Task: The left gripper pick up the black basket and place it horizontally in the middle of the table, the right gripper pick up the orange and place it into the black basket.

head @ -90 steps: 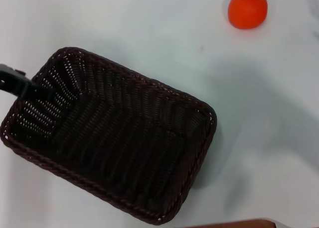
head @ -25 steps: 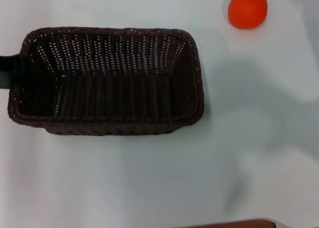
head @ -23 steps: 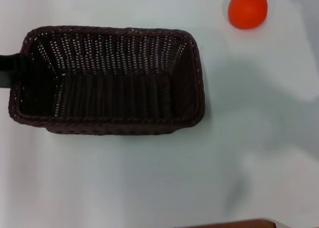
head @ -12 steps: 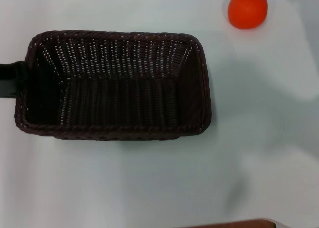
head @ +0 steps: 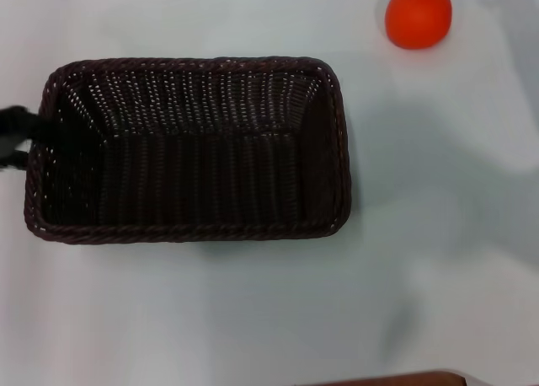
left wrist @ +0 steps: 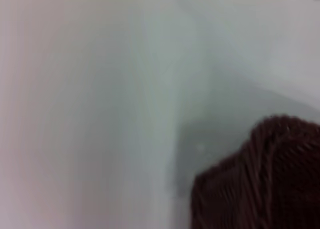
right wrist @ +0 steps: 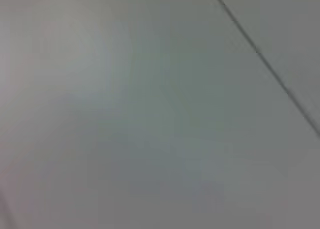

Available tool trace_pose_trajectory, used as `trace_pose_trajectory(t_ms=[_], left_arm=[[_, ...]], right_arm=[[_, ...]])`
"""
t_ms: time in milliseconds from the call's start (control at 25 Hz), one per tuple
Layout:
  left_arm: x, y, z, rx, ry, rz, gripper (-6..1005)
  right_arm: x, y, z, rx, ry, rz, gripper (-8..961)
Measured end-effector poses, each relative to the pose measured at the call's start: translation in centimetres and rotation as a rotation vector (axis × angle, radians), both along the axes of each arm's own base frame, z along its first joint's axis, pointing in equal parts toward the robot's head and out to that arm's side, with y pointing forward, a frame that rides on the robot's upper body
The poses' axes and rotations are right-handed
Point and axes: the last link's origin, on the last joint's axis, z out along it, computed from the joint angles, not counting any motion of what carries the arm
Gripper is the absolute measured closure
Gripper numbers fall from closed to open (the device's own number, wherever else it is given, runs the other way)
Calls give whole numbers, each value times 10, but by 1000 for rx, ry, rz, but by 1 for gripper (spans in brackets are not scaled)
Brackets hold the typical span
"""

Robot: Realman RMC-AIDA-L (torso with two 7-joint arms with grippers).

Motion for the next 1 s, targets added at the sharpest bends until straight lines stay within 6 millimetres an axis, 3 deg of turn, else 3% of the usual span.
trace_pose_trajectory(t_ms=[160,200,240,320,520,720,1000], left_arm=[[-11,2,29,75,4,-15,201],[-11,2,29,75,4,-15,201],[-14,2,52,161,-62,-50,201],[-15,0,64,210,-99,-82,202],[-17,-16,98,433,-283,-260,205],[-23,-39,114,659,-459,-457,209],[-46,-57,107,800,-581,-498,208]], right_arm=[[-9,-2,0,-105,-83,77,204],[-12,-3,2,-152,-107,101,204],[-16,-3,5,-251,-133,130,204],[-19,-3,7,-314,-138,135,203],[-25,0,4,-625,-155,55,202],[-25,9,-6,-813,-176,-94,201],[-20,25,-15,-826,-193,-211,199]])
